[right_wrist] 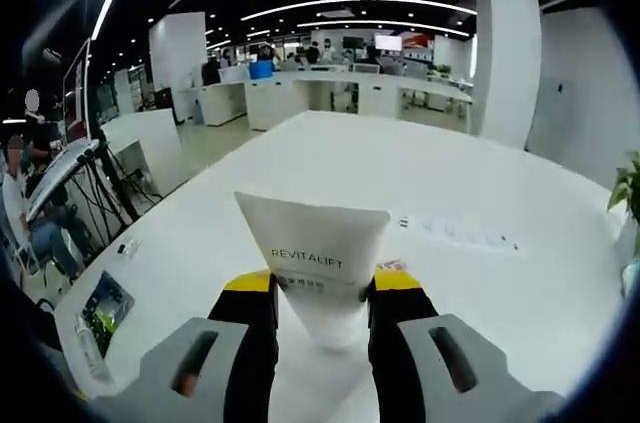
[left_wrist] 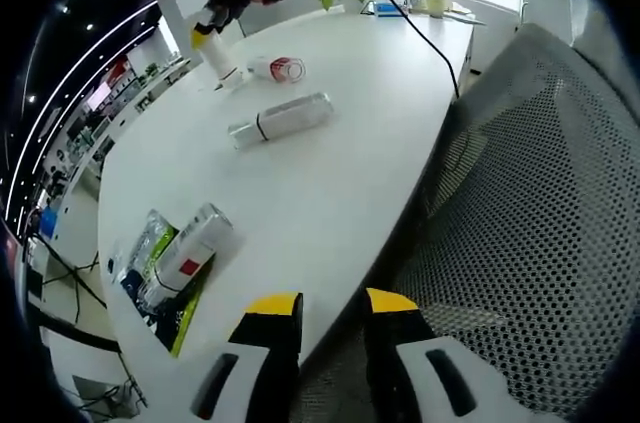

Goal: Arrange the skincare products in the storage area until every visible bottle or jar stands upright without overlapping.

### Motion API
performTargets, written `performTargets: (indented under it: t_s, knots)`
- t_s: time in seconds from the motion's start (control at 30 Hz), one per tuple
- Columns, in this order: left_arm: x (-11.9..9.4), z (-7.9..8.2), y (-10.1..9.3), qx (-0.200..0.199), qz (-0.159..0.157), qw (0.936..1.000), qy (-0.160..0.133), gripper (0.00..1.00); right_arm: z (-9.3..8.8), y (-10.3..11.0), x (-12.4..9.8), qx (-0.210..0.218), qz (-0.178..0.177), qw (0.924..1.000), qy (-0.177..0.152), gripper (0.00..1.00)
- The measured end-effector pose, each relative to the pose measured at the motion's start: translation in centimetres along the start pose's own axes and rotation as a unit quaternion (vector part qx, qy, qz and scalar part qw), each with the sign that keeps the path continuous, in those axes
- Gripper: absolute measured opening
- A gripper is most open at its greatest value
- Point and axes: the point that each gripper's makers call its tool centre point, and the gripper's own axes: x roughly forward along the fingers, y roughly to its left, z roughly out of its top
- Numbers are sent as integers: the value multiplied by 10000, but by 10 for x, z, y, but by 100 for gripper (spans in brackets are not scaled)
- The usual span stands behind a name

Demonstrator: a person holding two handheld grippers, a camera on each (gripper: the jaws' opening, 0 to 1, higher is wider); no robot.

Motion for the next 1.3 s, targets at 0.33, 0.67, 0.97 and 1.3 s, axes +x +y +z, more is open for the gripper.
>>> performTargets:
  t_s: [0.33,0.67,0.97,1.3]
  knots:
    - [0,0,0,-11,-19,10000,10,24,-4,-1,-4,79,-151,9997,-169,32]
    - [0,0,-1,-1,-20,10000,9,24,-6,4,-8,176,-412,9984,-351,32]
    - [0,0,0,-8,-4,10000,6,24,-7,2,-5,204,-455,9981,-355,33]
    - [0,0,0,-4,3,10000,-4,24,-7,-1,-5,292,-411,9982,-314,34]
